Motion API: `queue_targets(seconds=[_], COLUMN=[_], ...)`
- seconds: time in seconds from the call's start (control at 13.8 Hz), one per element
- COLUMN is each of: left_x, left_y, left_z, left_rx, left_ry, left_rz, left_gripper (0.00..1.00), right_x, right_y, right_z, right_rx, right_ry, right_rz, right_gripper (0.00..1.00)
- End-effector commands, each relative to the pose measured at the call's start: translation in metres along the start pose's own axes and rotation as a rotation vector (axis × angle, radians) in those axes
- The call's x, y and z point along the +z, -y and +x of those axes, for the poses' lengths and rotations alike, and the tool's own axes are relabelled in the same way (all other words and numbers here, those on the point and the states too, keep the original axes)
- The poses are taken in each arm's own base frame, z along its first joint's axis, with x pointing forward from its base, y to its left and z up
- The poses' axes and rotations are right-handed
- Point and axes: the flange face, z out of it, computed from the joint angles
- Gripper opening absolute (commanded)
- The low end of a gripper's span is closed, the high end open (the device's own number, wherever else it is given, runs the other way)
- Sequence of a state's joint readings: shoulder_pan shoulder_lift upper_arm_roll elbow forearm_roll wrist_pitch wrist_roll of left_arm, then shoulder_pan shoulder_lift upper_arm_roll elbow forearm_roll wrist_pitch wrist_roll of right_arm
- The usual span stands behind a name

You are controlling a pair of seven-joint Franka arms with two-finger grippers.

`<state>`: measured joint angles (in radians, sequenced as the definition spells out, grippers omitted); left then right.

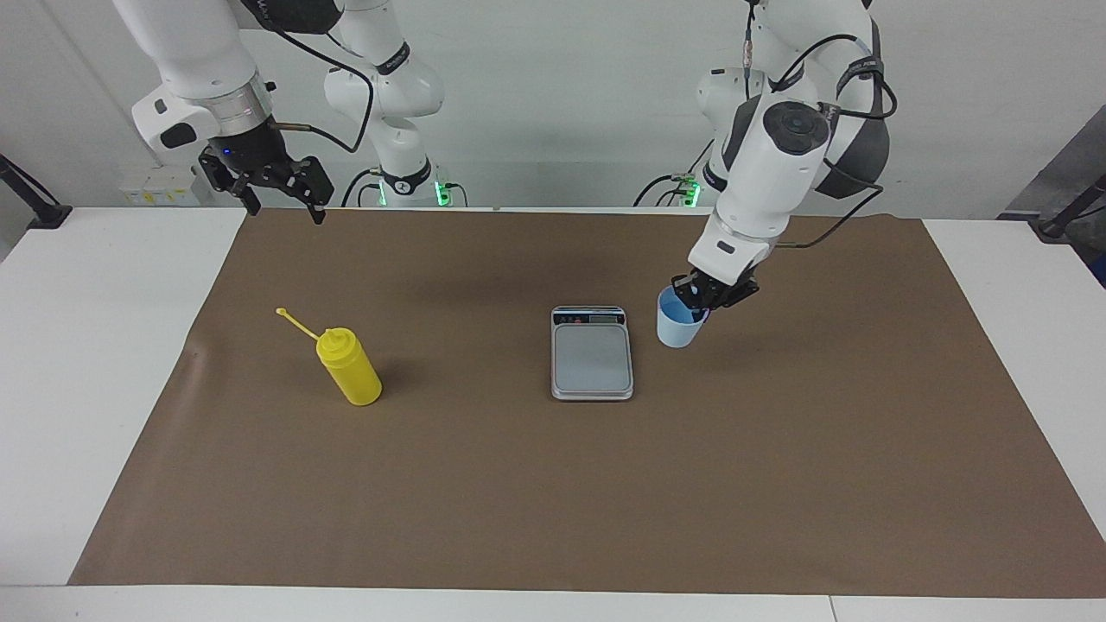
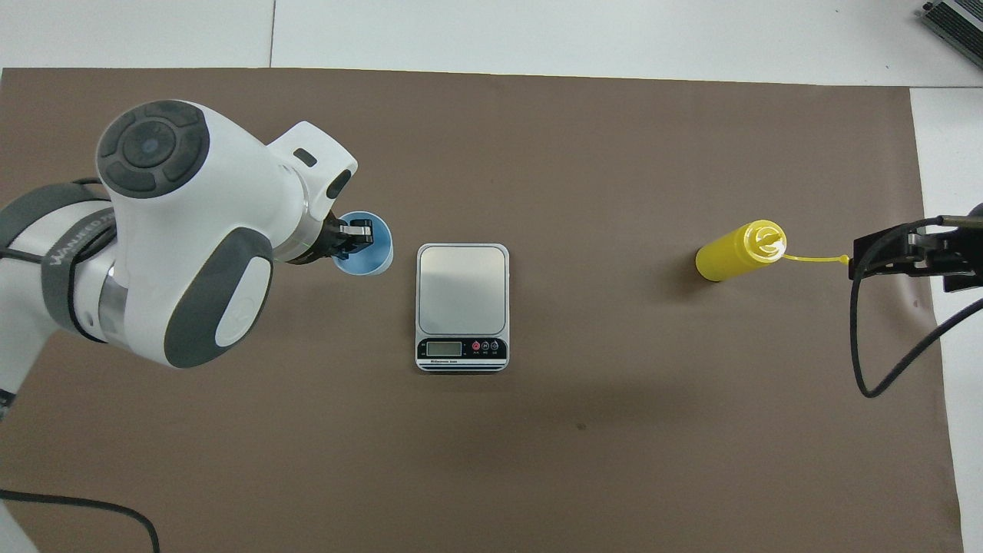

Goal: Pour seasoning into cup on scale with both arms
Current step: 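Lift the cup and carry it onto the scale with the left gripper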

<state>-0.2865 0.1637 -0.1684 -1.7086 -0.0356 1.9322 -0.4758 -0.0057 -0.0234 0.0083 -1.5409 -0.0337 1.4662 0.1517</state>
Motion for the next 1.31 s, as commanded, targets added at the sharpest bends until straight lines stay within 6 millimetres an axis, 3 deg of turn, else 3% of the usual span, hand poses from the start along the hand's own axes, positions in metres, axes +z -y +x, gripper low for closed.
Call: queue_targets(seconds=[0.0,0.15,0.29,0.36,0.87,1.23], left_x=[0.020,0.044,0.054,0.069,0.116,0.118], left_y=[-0.025,-0.056,-0.073,-0.080,-0.085,-0.084], left_z=[0.001,-0.010,-0.018,-0.020,-0.043,-0.042], left_rx=[-0.008,-0.011,-0.014,-0.018,0.012,0.017], left_ry=[-0.008,0.004,-0.013,0.004,-0.004,-0.010], left_rz=[-0.008,-0.005,-0.016,-0.007,-0.001,0.000], left_gripper=[0.00,0.00,0.00,0.00,0.00,0.00], right_x=[-0.003,-0.003,-0.003,-0.003,-0.003,-0.003], right_y=[-0.002,-0.002,-0.002,-0.002,-0.002,-0.002], right_z=[0.000,0.000,0.000,0.000,0.000,0.000], right_rx=[-0.018,-0.018,-0.018,-0.018,-0.018,-0.018], right_ry=[0.009,0.009,0.009,0.009,0.009,0.009], right_rz=[0.010,0.010,0.010,0.010,0.010,0.010], right_gripper=[1.00,1.00,1.00,1.00,1.00,1.00])
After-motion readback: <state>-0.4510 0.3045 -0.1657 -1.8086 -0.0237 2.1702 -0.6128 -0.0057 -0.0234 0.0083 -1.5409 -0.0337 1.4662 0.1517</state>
